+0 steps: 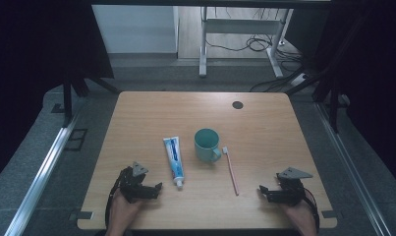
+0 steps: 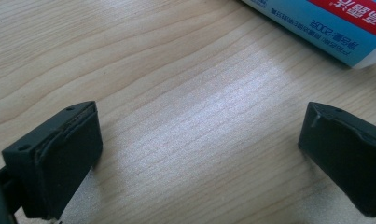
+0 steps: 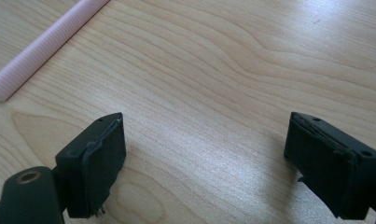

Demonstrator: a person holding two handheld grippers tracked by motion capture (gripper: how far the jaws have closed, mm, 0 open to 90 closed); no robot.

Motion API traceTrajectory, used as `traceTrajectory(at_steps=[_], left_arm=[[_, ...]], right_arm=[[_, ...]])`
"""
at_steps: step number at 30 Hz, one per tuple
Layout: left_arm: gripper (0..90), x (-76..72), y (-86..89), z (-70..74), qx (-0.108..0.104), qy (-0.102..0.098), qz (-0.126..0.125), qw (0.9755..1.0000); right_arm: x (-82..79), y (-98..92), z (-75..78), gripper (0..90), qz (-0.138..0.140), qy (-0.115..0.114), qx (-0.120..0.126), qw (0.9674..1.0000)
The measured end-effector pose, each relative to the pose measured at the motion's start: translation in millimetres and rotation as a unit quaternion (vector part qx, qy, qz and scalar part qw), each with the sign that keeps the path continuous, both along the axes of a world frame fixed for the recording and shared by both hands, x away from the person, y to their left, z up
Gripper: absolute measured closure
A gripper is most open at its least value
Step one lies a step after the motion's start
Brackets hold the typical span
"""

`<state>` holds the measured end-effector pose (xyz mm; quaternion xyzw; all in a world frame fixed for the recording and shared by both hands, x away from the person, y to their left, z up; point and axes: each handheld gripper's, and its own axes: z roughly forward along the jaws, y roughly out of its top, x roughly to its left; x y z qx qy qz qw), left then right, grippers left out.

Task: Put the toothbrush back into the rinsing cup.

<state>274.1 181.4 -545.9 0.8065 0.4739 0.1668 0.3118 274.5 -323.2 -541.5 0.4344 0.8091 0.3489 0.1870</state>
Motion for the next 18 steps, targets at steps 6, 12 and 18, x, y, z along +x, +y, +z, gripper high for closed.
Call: traceTrajectory(at_steps=[6,12,18], left_arm=[[0.0,-0.1,-0.1,0.0,0.0,0.0,0.001,1.0],[0.0,-0.1,-0.1,0.0,0.0,0.0,0.001,1.0],[0.0,-0.1,-0.1,0.0,0.0,0.0,0.001,1.0]], right_arm=[[0.1,0.3,-0.1,11.0,0.002,0.001,-0.001,1.0],[0.1,0.2,-0.1,10.9,0.002,0.001,0.0,1.0],[-0.1,0.3,0.0,10.9,0.001,0.002,0.0,1.0]])
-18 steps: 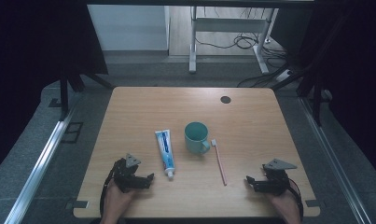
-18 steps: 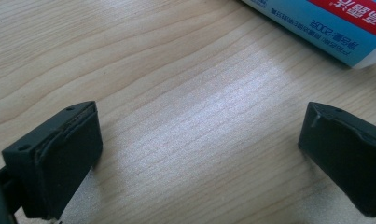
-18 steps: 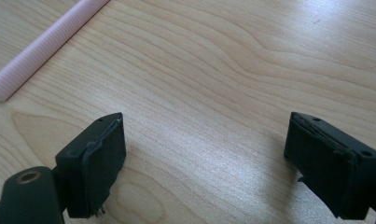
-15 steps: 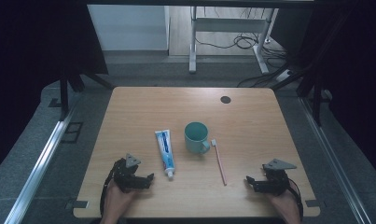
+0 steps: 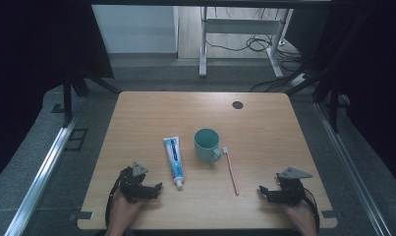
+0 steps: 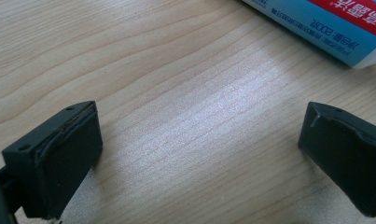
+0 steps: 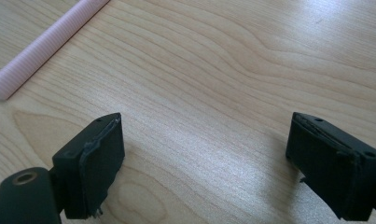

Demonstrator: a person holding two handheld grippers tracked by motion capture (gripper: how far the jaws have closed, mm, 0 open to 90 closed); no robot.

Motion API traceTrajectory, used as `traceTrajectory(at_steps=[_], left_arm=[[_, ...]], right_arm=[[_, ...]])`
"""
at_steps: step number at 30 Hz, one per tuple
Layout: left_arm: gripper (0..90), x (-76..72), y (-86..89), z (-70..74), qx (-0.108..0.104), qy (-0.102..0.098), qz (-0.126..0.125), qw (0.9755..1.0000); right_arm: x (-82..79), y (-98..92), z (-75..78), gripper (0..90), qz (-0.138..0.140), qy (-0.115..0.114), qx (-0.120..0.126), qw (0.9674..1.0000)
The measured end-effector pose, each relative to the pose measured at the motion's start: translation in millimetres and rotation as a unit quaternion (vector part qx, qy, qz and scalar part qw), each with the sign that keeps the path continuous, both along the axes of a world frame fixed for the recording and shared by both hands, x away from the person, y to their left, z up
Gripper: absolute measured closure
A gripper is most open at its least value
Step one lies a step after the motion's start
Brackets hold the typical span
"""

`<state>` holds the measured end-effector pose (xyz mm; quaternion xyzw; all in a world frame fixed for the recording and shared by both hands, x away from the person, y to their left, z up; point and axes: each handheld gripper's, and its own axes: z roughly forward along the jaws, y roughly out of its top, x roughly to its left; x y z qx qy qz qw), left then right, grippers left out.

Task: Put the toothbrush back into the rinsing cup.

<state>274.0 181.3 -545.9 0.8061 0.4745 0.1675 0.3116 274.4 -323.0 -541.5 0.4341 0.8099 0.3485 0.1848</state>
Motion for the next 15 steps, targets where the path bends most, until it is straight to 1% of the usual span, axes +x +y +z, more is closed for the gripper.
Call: traceTrajectory(at_steps=[8,15], left_arm=[[0.0,0.0,-0.1,0.1,0.0,0.0,0.0,1.0],[0.0,0.0,0.0,0.0,0.0,0.0,0.0,1.0]], right_arm=[[0.0,0.2,0.0,10.6,0.0,0.0,-0.001,1.0],[0.8,1.7,-0.1,7.8,0.001,0.003,-0.002,1.0]])
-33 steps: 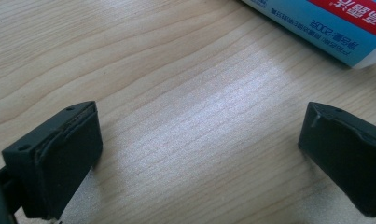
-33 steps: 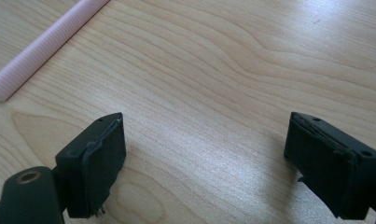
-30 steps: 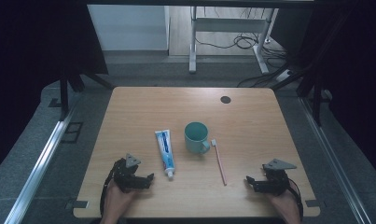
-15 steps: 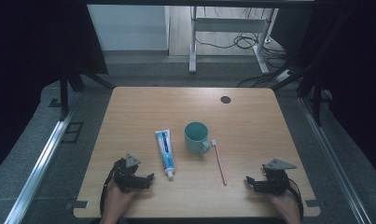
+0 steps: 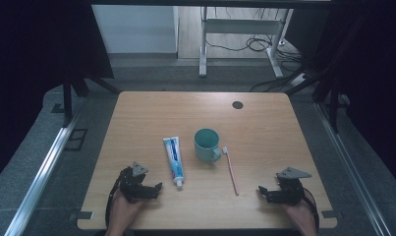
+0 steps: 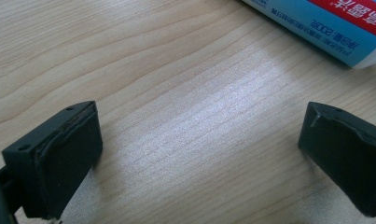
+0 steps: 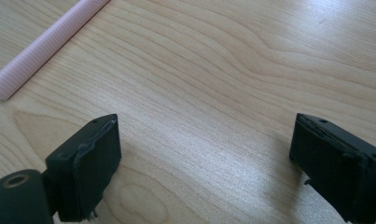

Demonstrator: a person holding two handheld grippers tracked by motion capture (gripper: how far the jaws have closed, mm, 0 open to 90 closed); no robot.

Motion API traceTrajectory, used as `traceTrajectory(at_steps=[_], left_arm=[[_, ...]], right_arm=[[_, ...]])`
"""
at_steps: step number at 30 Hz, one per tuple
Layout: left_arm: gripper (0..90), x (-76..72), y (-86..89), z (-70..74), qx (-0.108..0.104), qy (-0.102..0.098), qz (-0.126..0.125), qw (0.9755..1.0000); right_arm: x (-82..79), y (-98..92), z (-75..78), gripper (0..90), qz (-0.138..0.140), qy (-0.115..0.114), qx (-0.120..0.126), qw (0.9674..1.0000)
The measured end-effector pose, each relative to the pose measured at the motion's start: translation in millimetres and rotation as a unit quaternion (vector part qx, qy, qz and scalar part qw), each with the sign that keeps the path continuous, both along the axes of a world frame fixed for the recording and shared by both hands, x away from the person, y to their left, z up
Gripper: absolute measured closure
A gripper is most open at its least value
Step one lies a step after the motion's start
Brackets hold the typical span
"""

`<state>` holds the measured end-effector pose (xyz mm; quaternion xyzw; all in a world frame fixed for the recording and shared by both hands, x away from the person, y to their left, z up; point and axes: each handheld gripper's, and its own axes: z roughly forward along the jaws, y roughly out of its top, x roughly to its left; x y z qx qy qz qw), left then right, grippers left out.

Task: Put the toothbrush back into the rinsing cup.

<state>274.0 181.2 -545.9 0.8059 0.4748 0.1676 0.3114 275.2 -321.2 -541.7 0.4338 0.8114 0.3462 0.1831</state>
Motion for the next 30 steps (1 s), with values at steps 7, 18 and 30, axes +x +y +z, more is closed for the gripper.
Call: traceTrajectory(at_steps=[7,18,30], left_arm=[[0.0,0.0,0.0,0.0,0.0,0.0,0.0,1.0],[0.0,0.0,-0.6,0.0,0.0,0.0,0.003,1.0],[0.0,0.0,-0.9,0.1,0.0,0.001,0.005,1.0]], right_arm=[[0.7,0.7,1.1,5.8,0.001,0.003,-0.003,1.0],[1.2,1.0,8.7,0.0,0.008,-0.002,-0.015,0.9998],[6.0,7.1,15.7,0.0,0.024,0.014,-0.03,0.9992]])
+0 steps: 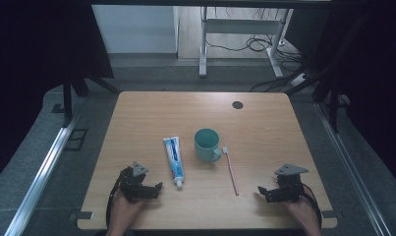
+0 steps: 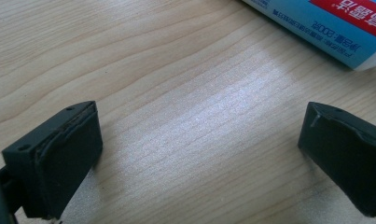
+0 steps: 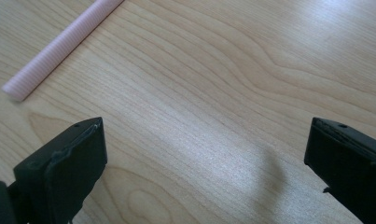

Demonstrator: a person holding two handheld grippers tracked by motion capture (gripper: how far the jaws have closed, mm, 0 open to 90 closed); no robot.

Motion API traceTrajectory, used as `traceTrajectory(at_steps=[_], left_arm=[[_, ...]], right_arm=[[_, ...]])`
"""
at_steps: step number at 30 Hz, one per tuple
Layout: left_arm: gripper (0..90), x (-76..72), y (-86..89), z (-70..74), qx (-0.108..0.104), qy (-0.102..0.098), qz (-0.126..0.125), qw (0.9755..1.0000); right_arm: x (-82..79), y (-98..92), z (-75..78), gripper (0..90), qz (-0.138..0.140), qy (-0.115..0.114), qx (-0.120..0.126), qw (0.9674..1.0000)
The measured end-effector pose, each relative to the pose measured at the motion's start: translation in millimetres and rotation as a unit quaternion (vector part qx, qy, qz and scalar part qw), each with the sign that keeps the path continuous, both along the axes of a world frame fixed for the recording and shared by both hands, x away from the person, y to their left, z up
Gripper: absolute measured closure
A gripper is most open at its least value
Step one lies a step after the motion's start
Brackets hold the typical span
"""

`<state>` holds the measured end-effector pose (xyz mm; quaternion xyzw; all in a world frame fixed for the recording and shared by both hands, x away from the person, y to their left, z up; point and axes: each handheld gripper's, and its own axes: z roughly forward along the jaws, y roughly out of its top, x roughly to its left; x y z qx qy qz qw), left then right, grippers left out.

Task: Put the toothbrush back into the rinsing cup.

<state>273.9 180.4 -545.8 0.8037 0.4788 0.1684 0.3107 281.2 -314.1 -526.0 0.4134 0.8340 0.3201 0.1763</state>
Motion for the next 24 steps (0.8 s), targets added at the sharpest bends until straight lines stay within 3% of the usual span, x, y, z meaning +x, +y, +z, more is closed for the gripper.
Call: traceTrajectory(at_steps=[24], left_arm=[[0.0,-0.1,-0.1,0.0,0.0,0.0,0.001,1.0]], right_arm=[[18.5,19.7,10.1,0.0,0.023,0.056,-0.026,0.9978]])
